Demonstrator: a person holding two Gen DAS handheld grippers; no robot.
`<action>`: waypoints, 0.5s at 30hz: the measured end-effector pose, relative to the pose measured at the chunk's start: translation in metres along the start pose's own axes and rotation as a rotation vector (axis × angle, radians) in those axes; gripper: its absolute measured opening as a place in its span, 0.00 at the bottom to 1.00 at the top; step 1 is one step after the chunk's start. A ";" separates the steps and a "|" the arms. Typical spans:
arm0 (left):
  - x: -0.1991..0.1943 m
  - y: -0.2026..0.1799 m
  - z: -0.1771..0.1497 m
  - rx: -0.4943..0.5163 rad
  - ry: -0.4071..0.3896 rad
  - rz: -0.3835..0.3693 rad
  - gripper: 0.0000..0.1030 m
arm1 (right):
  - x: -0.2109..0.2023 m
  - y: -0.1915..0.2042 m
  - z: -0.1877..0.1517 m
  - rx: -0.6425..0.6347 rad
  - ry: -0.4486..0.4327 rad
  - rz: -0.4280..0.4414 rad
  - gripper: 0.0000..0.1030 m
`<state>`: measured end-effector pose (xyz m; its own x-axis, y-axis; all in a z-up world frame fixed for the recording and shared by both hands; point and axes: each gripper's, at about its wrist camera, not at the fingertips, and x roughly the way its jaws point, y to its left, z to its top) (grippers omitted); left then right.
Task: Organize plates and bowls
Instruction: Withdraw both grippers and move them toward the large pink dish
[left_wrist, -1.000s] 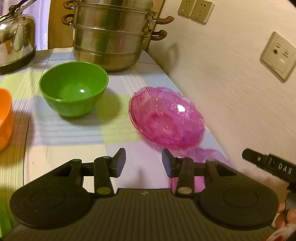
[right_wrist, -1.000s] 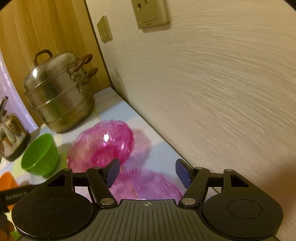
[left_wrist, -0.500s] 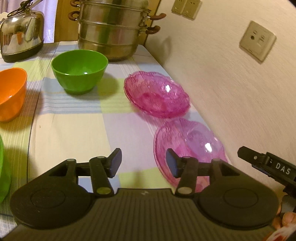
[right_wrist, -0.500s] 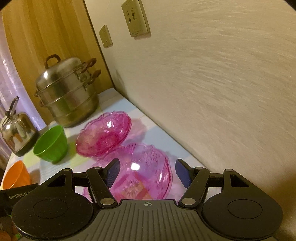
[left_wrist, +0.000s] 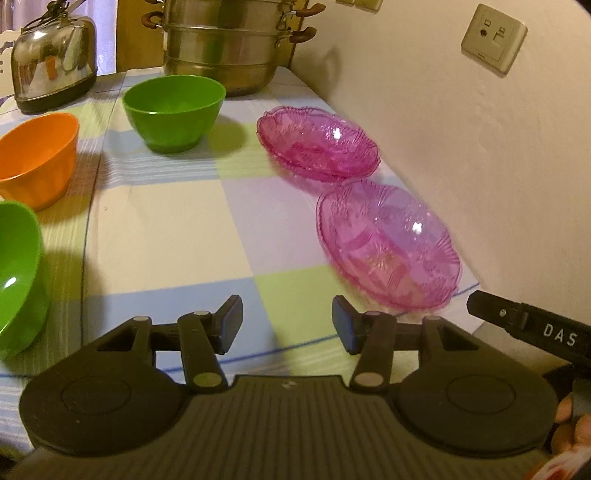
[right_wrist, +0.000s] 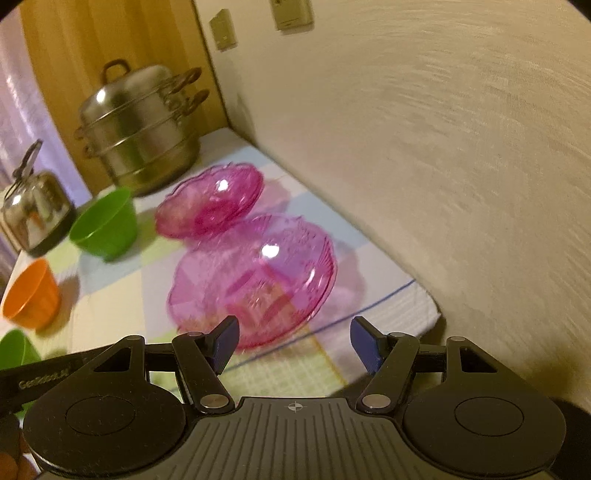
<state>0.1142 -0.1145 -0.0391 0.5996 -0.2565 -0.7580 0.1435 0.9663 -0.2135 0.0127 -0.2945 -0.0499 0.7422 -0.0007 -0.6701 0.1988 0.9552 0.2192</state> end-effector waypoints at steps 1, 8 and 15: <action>-0.002 0.001 -0.002 0.001 0.001 0.003 0.50 | -0.001 0.001 -0.002 -0.005 0.004 0.004 0.65; -0.012 0.013 -0.008 -0.023 -0.009 0.036 0.51 | 0.004 0.010 -0.007 -0.031 0.022 0.011 0.65; -0.015 0.018 -0.005 -0.042 -0.023 0.039 0.52 | 0.008 0.013 -0.010 -0.045 0.031 0.007 0.65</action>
<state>0.1038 -0.0933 -0.0341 0.6220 -0.2179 -0.7521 0.0873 0.9738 -0.2100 0.0145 -0.2787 -0.0593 0.7232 0.0141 -0.6905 0.1642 0.9676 0.1917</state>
